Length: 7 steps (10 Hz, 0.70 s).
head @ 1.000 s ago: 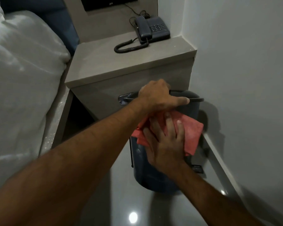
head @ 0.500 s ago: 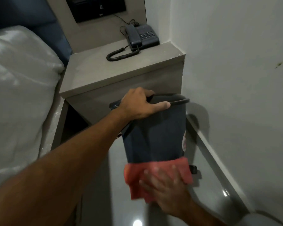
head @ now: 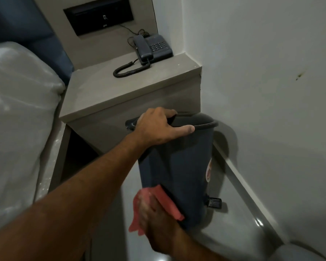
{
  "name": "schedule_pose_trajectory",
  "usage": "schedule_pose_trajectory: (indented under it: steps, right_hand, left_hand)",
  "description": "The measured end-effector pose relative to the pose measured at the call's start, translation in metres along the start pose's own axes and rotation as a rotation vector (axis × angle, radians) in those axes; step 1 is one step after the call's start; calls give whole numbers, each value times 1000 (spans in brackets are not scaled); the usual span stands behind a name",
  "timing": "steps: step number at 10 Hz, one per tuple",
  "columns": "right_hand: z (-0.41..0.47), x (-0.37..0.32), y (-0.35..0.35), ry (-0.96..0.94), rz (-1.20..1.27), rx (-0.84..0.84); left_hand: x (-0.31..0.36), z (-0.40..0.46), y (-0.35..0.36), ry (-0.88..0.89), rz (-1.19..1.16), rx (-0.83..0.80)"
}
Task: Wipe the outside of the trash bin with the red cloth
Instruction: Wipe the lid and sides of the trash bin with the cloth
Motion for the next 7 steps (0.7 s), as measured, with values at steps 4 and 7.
schedule_pose_trajectory:
  steps: [4,7]
  right_hand:
    - [55,104,-61,587,1168,576]
    - [8,67,-16,603,1593,411]
  left_hand:
    - [-53,-45,-32,64,-216,88]
    - [-93,-98,-47,86,48,-61]
Point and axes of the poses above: each hand's wrist, its own z-axis towards the middle knuckle, its own y-axis out of the palm, x = y × z, the point moved 2 cm from there along z, towards the middle knuckle, and after that the axes turned 9 degrees about -z, right-handed, at the moved point
